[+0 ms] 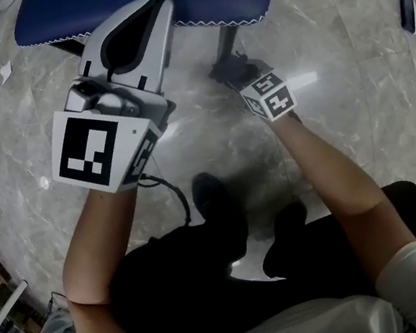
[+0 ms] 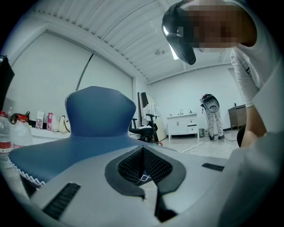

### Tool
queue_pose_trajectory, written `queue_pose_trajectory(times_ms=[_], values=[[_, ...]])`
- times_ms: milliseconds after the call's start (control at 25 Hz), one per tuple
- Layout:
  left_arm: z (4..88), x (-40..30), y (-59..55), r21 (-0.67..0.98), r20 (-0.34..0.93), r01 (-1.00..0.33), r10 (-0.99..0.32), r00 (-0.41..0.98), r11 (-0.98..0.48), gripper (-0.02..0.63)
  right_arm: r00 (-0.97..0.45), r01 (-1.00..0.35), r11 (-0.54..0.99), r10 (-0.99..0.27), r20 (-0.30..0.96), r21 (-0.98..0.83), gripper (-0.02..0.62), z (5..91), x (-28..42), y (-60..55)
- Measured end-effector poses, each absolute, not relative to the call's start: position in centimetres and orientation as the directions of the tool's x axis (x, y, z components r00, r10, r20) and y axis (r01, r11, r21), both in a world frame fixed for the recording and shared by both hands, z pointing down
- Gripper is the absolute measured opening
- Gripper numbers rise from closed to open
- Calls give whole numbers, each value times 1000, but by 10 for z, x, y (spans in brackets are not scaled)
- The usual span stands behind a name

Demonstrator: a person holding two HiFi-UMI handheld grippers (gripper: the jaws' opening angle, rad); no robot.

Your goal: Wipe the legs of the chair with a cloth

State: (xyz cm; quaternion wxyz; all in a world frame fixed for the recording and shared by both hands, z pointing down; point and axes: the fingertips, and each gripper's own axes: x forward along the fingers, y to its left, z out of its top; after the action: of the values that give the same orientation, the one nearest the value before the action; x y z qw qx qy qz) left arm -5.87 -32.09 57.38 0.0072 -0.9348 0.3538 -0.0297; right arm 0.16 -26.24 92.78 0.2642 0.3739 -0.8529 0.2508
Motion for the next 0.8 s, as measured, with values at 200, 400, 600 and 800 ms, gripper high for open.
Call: queue_pose_trajectory(times_ms=[200, 400, 600, 800], values=[[575, -59, -321, -26, 68, -667, -667, 742, -744, 6, -541, -770, 593, -409, 734, -237, 86, 963, -1, -257], [574, -59, -320, -23, 59, -667, -667, 743, -745, 6, -575, -763, 625, -544, 611, -161, 78, 871, 4, -265], [574, -60, -322, -25, 53, -676, -676, 735, -737, 6, -626, -759, 646, -691, 361, -78, 77, 715, 11, -284], [573, -59, -323, -20, 50, -685, -685, 727, -728, 6, -635, -762, 645, -728, 259, -56, 80, 676, 15, -290]])
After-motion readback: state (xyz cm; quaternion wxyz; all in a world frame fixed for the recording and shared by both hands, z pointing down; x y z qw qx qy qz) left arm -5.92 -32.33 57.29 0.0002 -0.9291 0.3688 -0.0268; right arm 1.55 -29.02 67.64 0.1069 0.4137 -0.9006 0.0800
